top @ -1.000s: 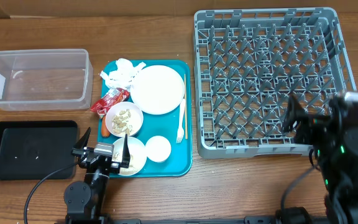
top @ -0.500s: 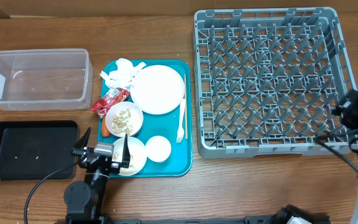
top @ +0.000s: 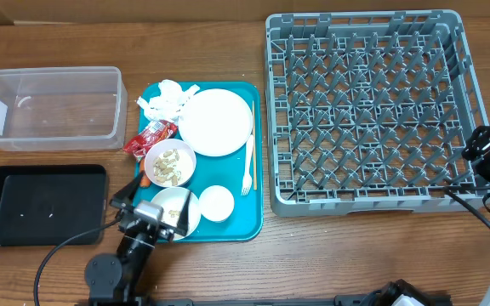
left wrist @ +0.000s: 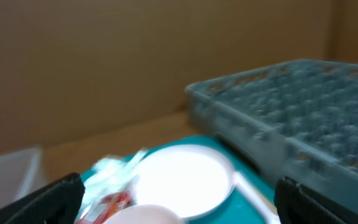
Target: Sort waste into correct bins and load items into the dishwasher rack
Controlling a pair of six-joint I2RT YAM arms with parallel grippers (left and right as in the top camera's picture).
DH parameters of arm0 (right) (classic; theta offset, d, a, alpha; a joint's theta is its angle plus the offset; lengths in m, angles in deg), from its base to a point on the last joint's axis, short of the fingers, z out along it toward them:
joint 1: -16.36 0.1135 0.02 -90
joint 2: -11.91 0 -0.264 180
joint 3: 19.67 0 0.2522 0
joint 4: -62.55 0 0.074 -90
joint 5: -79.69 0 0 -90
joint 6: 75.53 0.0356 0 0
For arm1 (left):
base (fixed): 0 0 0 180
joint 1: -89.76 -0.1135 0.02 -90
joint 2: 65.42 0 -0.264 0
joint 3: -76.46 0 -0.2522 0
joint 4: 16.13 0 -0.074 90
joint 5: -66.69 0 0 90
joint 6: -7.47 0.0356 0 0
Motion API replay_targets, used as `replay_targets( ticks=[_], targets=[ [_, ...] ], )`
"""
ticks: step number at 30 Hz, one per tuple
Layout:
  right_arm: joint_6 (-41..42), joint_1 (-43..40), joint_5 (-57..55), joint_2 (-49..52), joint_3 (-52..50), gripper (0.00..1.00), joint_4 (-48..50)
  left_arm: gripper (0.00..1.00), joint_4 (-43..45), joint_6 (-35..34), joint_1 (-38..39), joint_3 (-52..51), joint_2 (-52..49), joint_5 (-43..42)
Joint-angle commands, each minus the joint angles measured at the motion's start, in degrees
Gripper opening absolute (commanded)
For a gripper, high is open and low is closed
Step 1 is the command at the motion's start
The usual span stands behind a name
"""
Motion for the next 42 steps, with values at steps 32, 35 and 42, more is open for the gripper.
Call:
replay_targets(
  ticks=[32, 35, 42],
  targets=[
    [0.37, -0.15, 41.4, -5.38, 3.45, 1.0, -1.14, 1.0, -53.09, 3.19, 0.0, 62.29, -27.82, -10.51],
    [0.37, -0.15, 41.4, -4.63, 3.45, 1.0, -1.14, 1.0, -53.64, 3.19, 0.0, 62.29, -27.82, -10.51],
    [0.37, -0.15, 41.4, -1.53, 3.45, 1.0, -1.14, 1.0, -53.99, 3.1, 0.0, 62.29, -27.82, -10.8]
  ],
)
